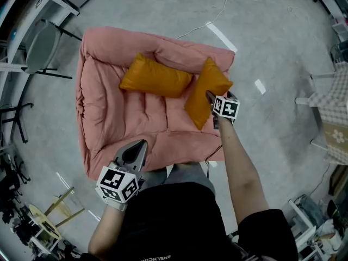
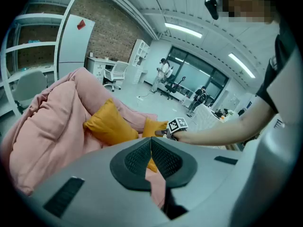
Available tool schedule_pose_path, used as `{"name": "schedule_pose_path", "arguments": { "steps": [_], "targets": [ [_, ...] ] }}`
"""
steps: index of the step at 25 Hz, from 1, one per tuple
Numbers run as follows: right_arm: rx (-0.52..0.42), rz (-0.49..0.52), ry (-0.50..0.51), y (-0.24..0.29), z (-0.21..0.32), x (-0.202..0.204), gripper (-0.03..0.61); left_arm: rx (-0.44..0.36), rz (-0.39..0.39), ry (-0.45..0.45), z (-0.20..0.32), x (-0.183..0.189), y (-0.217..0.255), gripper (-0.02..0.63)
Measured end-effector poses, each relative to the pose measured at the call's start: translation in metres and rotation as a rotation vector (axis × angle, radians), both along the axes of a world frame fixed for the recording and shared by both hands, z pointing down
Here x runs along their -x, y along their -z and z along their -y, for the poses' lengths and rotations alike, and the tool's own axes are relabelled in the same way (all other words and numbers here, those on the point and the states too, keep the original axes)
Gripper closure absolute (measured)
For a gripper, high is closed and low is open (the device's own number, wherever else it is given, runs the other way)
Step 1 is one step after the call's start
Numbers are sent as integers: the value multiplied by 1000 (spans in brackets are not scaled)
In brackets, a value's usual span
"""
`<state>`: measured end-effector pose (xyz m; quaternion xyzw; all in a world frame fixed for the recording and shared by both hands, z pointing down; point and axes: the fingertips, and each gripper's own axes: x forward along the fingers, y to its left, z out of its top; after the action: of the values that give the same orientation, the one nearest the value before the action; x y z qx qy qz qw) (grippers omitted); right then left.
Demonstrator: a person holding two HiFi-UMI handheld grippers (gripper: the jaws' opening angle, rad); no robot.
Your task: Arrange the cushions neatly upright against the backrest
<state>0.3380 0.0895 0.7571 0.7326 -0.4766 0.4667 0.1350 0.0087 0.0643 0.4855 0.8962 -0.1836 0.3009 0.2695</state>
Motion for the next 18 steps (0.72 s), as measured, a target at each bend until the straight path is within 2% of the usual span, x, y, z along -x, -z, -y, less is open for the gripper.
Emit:
{"name": "schedule_pose_path", "arguments": {
  "steps": [4,6,9,13,18],
  "targets": [
    [-10,54,2,-9,3,-3,131,4,5,7,-3,0,-1,601],
    [-22,67,29,-7,3,-1,188,3,1,10,-4,0,-2,601],
    [-22,48,63,1,1,7,240,6,-8,19,-3,1,-3,601],
    [-57,-40,131,30,-1,29,268,10,-38,41,6,1,3,601],
    [-93,-210,299,69,0,72,282,-2,-69,59,26,6,13,601]
  ]
}}
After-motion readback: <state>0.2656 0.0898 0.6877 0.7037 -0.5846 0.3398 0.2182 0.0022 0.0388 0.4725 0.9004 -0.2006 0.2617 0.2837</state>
